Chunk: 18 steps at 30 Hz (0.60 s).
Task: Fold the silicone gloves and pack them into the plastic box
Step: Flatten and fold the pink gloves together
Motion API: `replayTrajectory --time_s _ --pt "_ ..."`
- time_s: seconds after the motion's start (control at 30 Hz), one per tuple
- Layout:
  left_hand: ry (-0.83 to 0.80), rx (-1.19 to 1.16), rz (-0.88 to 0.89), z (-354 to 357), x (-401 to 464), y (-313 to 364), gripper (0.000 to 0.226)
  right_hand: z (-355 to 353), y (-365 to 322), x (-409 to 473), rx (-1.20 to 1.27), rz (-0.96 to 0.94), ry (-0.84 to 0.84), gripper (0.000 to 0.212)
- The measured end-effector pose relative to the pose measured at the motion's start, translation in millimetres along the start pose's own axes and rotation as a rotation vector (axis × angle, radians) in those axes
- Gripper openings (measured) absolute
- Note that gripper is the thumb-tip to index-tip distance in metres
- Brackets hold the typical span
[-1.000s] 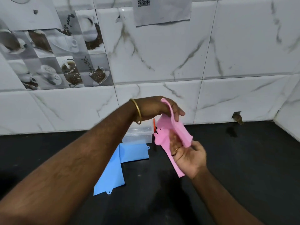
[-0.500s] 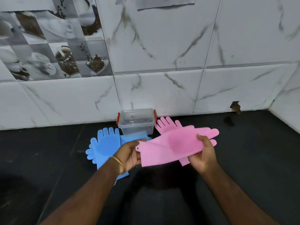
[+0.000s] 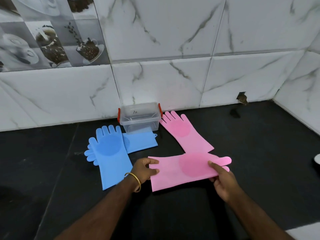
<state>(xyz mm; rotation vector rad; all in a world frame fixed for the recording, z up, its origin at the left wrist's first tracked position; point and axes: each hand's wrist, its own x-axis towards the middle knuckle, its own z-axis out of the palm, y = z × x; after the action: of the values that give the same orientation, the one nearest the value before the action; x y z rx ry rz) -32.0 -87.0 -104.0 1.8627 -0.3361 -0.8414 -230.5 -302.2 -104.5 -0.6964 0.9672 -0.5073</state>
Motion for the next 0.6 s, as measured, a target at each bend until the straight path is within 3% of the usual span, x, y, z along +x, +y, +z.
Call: replayTrajectory --time_s 0.13,0.3,0.43,0.53,0.6 --pt "-0.033 0.117 -0.002 -0.5 5.0 -1.6 0.047 -13.2 -6.2 2.5 -0.117 -0.034 0.034 0.029" --pt "0.017 0.330 0.073 -5.6 7.3 -4.5 0.050 -21.6 -10.0 5.0 -0.422 -0.105 0.216 0.033" --pt "0.053 0.466 0.074 -3.2 5.6 -2.2 0.052 -9.8 -15.5 5.5 -0.882 -0.427 0.407 0.058" --pt "0.076 0.563 0.065 -2.1 1.6 -1.4 0.052 13.3 -22.3 14.1 -1.234 -0.765 0.265 0.042" --pt "0.080 0.620 0.053 -1.6 -0.7 -0.5 0.054 36.4 -25.4 24.3 -1.373 -0.834 0.109 0.035"
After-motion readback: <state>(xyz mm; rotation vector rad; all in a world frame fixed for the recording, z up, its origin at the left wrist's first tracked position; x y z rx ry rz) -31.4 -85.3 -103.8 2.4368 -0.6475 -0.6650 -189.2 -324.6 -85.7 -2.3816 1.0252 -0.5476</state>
